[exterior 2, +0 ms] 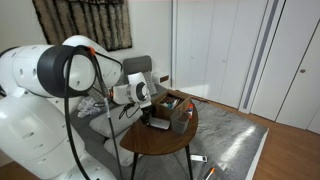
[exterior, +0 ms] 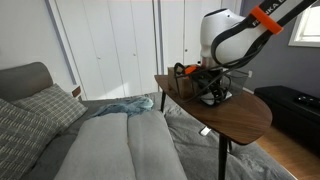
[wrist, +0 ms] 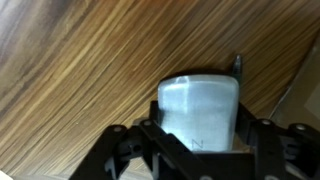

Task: Put the grey and black object in the basket.

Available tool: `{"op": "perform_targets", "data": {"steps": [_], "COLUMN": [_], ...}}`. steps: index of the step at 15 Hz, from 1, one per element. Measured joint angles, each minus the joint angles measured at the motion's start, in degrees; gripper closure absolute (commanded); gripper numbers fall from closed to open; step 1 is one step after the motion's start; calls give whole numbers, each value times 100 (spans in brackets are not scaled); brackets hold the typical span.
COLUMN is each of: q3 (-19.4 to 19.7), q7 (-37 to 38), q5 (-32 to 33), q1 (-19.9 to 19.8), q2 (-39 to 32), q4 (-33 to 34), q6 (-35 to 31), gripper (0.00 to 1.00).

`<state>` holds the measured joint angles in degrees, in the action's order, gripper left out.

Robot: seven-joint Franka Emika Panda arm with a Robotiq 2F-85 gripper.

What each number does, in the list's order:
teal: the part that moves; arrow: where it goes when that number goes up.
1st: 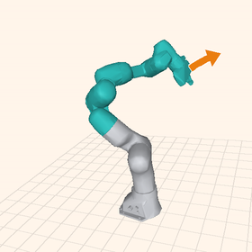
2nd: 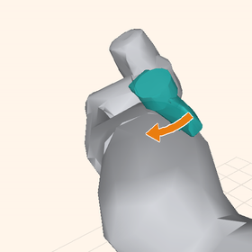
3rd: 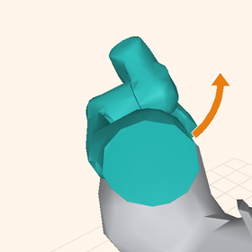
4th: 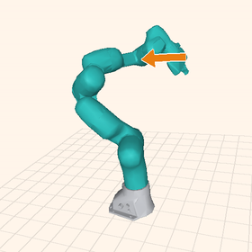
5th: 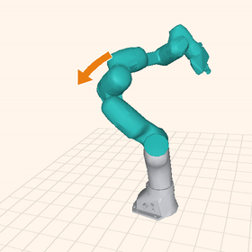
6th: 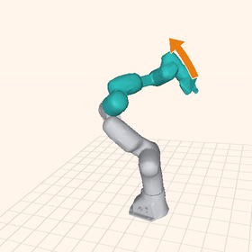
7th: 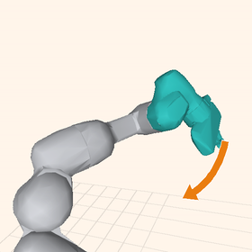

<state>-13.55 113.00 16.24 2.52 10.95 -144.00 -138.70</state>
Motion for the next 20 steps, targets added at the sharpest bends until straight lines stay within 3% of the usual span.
{"op": "perform_targets", "data": {"steps": [5, 10, 14, 19, 20], "q3": [-5, 68, 594, 1666, 1862], "q7": [14, -930, -1894, -3764, -4146], "q5": [-64, -760, -1549, -2459, -2726], "q1": [97, 362, 400, 278, 284], "q2": [659, 1587, 2184, 2865, 2999], "q4": [62, 254, 77, -905, -1080], "q6": [771, 1068, 486, -1057, -1292], "gripper": [55, 55, 55, 55, 30]}}
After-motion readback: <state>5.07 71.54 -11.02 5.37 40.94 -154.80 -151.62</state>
